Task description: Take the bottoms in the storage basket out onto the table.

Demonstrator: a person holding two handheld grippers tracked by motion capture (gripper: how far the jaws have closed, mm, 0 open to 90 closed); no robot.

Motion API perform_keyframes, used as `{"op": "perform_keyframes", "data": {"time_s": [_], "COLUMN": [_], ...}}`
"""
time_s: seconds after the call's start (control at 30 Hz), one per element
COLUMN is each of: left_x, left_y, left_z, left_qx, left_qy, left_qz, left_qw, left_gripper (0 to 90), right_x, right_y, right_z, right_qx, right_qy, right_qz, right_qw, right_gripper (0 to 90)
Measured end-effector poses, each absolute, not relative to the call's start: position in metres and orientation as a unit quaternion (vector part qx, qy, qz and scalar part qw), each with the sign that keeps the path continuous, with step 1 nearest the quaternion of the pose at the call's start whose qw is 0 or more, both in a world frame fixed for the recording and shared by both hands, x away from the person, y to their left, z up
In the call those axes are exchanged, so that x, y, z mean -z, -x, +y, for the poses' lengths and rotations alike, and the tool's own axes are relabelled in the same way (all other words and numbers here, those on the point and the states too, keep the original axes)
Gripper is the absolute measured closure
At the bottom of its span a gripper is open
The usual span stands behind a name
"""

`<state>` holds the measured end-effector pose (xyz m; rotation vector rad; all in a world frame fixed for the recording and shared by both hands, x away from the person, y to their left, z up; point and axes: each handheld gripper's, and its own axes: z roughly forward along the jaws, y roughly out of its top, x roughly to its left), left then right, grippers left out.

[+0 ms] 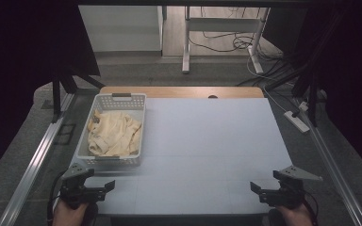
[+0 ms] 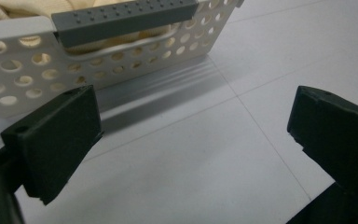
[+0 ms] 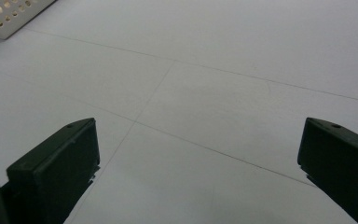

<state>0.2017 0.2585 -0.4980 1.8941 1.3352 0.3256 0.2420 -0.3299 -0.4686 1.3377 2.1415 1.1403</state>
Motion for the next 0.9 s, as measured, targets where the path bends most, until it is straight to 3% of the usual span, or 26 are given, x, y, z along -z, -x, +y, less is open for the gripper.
{"op": "perform_keyframes", "data": {"time_s": [0.2, 0.9], "left_x": [0.4982, 0.4982], "left_y": [-0.2021, -0.2006], "left_z": [0.2501, 0.2524], "left_qx": [-0.141, -0.13], "left_qy": [-0.765, -0.768], "left_qz": [0.516, 0.511], "left_qw": [0.357, 0.365], "left_gripper": [2.3, 0.0], "right_x": [0.4694, 0.4708], "right_y": [-0.2453, -0.249], "right_z": [-0.3304, -0.3295], "right_qx": [-0.389, -0.394], "right_qy": [-0.472, -0.461], "right_qz": [0.768, 0.778], "right_qw": [0.187, 0.163], "right_gripper": [0.0, 0.0]}}
